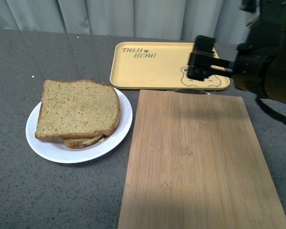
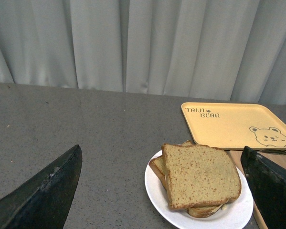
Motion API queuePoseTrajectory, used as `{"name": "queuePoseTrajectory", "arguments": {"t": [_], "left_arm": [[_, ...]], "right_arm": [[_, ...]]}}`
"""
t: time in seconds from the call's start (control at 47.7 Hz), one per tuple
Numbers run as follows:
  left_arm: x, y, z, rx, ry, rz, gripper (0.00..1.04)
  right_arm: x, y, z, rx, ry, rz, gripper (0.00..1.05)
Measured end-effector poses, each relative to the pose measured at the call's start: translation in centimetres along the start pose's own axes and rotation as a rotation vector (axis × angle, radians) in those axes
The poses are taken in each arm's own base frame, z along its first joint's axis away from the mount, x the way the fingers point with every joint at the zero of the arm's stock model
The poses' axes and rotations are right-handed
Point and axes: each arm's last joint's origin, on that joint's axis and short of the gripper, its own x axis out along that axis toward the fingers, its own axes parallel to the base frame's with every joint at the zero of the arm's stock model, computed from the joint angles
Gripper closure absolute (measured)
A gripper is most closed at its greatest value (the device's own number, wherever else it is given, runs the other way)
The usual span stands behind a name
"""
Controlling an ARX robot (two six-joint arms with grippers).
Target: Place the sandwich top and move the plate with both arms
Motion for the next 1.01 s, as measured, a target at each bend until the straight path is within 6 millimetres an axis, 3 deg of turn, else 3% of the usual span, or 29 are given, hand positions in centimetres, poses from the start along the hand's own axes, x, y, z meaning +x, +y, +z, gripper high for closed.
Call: {"name": "queuePoseTrajectory", "arguments": {"t": [0.105,0.189,0.273,0.503,1.007], "left_arm": [[0.0,0.0,0.0,0.0,0.0,0.0,0.07],[0.0,0.0,0.0,0.0,0.0,0.0,0.07],[0.0,0.0,0.0,0.0,0.0,0.0,0.07],[0.0,0.0,0.0,0.0,0.0,0.0,0.07],[0.0,0.0,0.0,0.0,0.0,0.0,0.07]], "right_arm": [[-2.0,-2.0,0.4,-0.103,-0.253,-0.113,0.25],[-5.3,-3.7,0.9,-0.151,-0.395,-0.136,0.43],[-8.1,-4.6,1.2,-0.177,-0.42,-0.135,0.61],[-13.0,-6.1,0.4,-0.203,-0.401,-0.134,1.04],[-19.7,-7.8,0.2,-0.197,-0.409,-0.143,1.04]]}}
